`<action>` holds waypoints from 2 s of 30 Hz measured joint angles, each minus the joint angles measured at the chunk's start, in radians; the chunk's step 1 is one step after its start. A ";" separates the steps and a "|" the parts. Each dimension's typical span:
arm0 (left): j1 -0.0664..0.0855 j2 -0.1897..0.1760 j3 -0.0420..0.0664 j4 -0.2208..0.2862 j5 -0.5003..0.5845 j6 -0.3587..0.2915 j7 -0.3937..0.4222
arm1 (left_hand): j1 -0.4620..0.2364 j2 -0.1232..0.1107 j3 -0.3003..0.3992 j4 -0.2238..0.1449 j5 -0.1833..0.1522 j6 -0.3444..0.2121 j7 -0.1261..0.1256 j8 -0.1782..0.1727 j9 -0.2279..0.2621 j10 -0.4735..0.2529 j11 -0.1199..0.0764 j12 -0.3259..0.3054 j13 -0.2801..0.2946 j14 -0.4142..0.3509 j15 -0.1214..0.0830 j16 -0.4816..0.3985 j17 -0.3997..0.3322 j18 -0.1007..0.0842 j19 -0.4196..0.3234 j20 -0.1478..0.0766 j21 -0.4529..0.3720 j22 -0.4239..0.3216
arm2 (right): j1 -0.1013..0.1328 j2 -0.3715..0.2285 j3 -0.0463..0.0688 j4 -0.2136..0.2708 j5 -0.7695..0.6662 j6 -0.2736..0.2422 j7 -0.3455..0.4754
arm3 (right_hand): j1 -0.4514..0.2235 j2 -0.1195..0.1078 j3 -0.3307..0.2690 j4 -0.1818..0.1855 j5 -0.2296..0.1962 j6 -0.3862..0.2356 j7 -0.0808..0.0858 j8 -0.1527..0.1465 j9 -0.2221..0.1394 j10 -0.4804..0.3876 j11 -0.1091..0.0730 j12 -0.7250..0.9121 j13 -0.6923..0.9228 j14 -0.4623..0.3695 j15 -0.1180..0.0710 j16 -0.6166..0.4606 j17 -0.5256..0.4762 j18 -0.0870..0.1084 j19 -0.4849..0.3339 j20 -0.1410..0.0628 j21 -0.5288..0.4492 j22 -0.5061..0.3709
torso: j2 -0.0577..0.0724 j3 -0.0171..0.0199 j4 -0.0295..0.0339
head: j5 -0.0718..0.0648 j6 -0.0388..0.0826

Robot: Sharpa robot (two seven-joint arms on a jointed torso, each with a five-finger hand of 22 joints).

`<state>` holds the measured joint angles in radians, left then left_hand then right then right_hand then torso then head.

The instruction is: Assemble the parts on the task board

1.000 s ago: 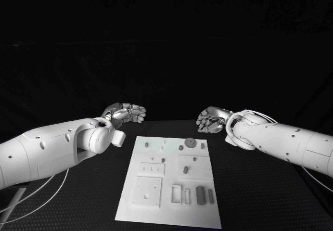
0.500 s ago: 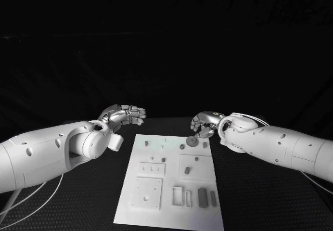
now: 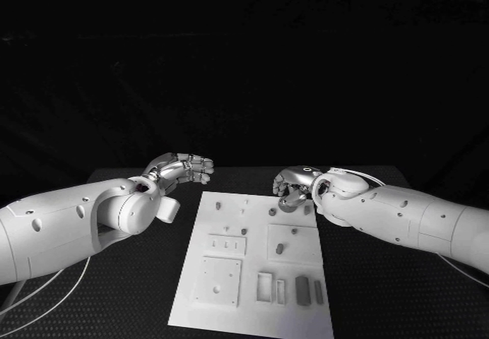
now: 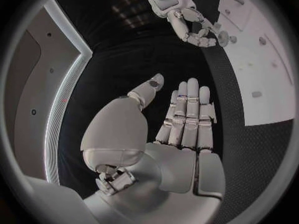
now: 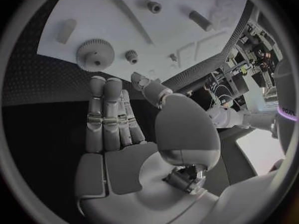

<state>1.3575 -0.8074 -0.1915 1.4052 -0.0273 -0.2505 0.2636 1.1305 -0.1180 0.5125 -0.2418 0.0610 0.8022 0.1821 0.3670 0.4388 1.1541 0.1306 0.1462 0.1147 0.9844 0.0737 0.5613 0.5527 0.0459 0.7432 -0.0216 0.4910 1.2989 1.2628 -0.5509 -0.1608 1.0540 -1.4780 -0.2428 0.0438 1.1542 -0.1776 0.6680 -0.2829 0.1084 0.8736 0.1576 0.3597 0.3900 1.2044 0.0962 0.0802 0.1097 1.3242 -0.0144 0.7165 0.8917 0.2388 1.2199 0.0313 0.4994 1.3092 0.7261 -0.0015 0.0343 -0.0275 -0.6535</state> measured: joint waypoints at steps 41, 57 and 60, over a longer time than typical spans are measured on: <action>0.001 0.006 0.001 -0.012 -0.003 0.002 -0.002 | -0.010 -0.003 0.003 -0.003 0.000 -0.004 0.004 -0.008 0.002 -0.014 0.007 -0.013 -0.002 0.000 0.000 -0.004 0.004 -0.008 0.000 0.000 0.000 0.002 | -0.019 0.021 0.010 0.004 -0.088 0.021 -0.027 | -0.025 -0.006 0.014 0.008 -0.040 0.010 0.003 0.000 0.014 0.004 -0.007 0.000 0.046 -0.007 -0.004 0.034 0.010 -0.007 -0.015 -0.006 0.054 -0.001 | 0.061 -0.0012 0.0103 | 0.016 0.010; 0.001 0.008 0.001 -0.019 -0.004 0.003 -0.003 | -0.010 -0.003 0.003 -0.003 0.000 -0.004 0.004 -0.008 0.003 -0.014 0.007 -0.013 -0.002 0.000 0.000 -0.004 0.004 -0.008 0.000 0.000 0.000 0.002 | -0.021 0.026 0.013 0.018 -0.141 0.012 -0.040 | -0.018 0.000 0.040 0.001 -0.055 0.109 -0.042 0.040 0.062 0.104 -0.046 0.031 0.122 -0.010 -0.038 0.173 0.093 -0.023 0.001 -0.038 0.205 0.000 | 0.068 -0.0017 0.0114 | 0.010 0.005; 0.001 0.009 0.001 -0.020 -0.004 0.003 -0.003 | -0.010 -0.003 0.003 -0.003 0.000 -0.004 0.004 -0.008 0.003 -0.014 0.007 -0.013 -0.002 0.000 0.000 -0.004 0.004 -0.008 0.000 0.000 0.000 0.002 | -0.022 0.028 0.013 0.022 -0.151 0.010 -0.044 | -0.020 -0.002 0.049 0.002 -0.058 0.123 -0.046 0.043 0.072 0.113 -0.052 0.032 0.137 -0.010 -0.042 0.192 0.105 -0.024 -0.004 -0.043 0.234 0.000 | 0.069 -0.0016 0.0119 | 0.009 0.005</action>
<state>1.3584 -0.7985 -0.1906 1.3854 -0.0312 -0.2475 0.2606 1.1204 -0.1206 0.5151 -0.2443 0.0610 0.7986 0.1857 0.3592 0.4415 1.1397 0.1376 0.1334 0.1129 0.9844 0.0736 0.5575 0.5563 0.0378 0.7433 -0.0213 0.4909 1.3005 1.2413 -0.5232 -0.1479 1.0762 -1.6286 -0.2328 0.0000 1.1340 -0.1794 0.7168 -0.2812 0.0505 0.9963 0.1114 0.4030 0.4622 1.3176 0.0443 0.1121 0.2471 1.3145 -0.0567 0.9088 0.9970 0.2151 1.2163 -0.0112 0.7330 1.3089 0.7954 -0.0032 0.0462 -0.0180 -0.6480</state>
